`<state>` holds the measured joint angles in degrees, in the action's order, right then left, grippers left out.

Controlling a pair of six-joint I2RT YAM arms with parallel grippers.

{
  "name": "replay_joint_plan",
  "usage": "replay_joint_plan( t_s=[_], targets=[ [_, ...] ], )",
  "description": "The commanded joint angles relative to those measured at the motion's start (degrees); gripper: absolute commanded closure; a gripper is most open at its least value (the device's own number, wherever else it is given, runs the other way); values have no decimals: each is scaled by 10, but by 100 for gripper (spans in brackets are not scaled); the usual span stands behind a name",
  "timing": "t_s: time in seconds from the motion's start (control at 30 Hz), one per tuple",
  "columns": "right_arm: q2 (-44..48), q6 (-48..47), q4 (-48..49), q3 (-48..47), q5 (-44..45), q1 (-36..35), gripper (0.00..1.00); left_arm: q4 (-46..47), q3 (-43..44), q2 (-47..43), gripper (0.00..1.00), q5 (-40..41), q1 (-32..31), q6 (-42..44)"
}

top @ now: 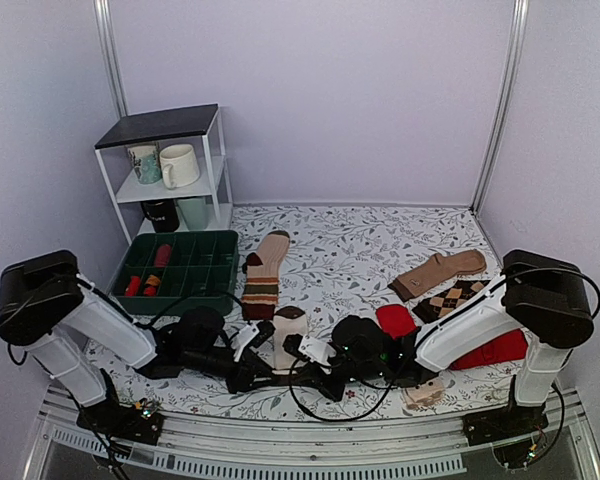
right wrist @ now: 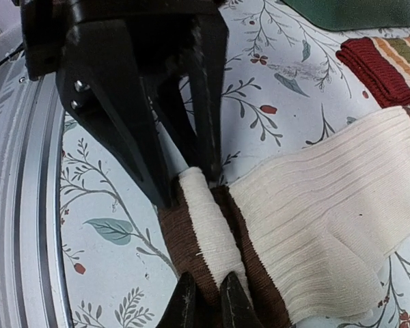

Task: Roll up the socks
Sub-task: Roll a pair of socks at the center of the board.

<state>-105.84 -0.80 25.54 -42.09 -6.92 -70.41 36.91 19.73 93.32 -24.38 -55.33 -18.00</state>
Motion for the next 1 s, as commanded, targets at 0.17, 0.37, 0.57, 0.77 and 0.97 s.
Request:
replay_joint_plan(
  t_s=[0.17,0.37,0.57,0.77,0.97],
  targets=[
    [-55,45,-355,-70,-180,71,99,-24,-72,-193,61,119,-47,136],
    [-84,56,-446,-124,-254,106,98,-3,-80,-208,56,128,-76,182],
    [-119,75,-471,-164,-289,115,98,3,-34,-114,55,154,-88,221],
    [-135,86,-477,-175,-297,122,98,15,11,-45,54,161,-110,248],
    [-146,89,-487,-175,-316,128,98,28,13,-22,53,169,-113,257]
  ],
)
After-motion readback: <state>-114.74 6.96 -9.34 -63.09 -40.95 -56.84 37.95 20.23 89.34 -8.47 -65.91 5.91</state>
